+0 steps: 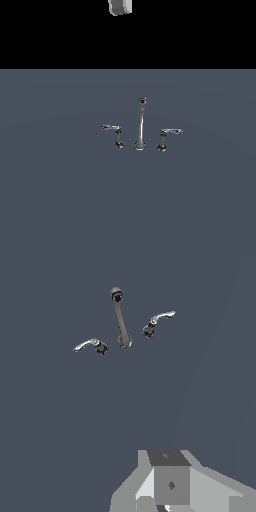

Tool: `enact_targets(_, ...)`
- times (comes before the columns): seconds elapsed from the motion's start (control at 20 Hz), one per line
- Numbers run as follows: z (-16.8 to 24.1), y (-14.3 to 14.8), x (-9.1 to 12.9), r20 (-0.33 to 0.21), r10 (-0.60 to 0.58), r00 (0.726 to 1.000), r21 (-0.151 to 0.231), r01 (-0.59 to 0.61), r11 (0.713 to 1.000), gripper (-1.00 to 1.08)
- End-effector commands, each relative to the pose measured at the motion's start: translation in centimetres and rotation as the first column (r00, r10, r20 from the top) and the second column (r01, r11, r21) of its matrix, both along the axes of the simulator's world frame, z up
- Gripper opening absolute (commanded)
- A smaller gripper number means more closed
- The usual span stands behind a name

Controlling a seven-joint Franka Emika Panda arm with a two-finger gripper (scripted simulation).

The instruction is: Turn on the faucet by rotating a designated handle.

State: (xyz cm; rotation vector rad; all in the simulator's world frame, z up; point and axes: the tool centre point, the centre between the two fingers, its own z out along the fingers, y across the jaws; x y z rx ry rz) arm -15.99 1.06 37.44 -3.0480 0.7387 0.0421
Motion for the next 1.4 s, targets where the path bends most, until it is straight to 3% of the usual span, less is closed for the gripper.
enact_targets(0.0, -1.7, -0.2, 1.6, 0.001, -0.071, 0.997, 0.000, 0.071, 0.997, -1.00)
enact_targets(0.35, -6.4, -1.4, 6.0, 0.004, -0.262, 0.965, -0.002, 0.262, 0.965, -1.00)
enact_targets(0.7, -11.0, -3.4, 10.0, 0.007, -0.440, 0.898, -0.005, 0.440, 0.898, -1.00)
enact_targets(1.05, -15.7, -6.3, 13.7, 0.011, -0.607, 0.794, -0.008, 0.607, 0.794, -1.00)
enact_targets(1.35, -19.9, -9.7, 16.5, 0.016, -0.739, 0.673, -0.012, 0.739, 0.673, -1.00)
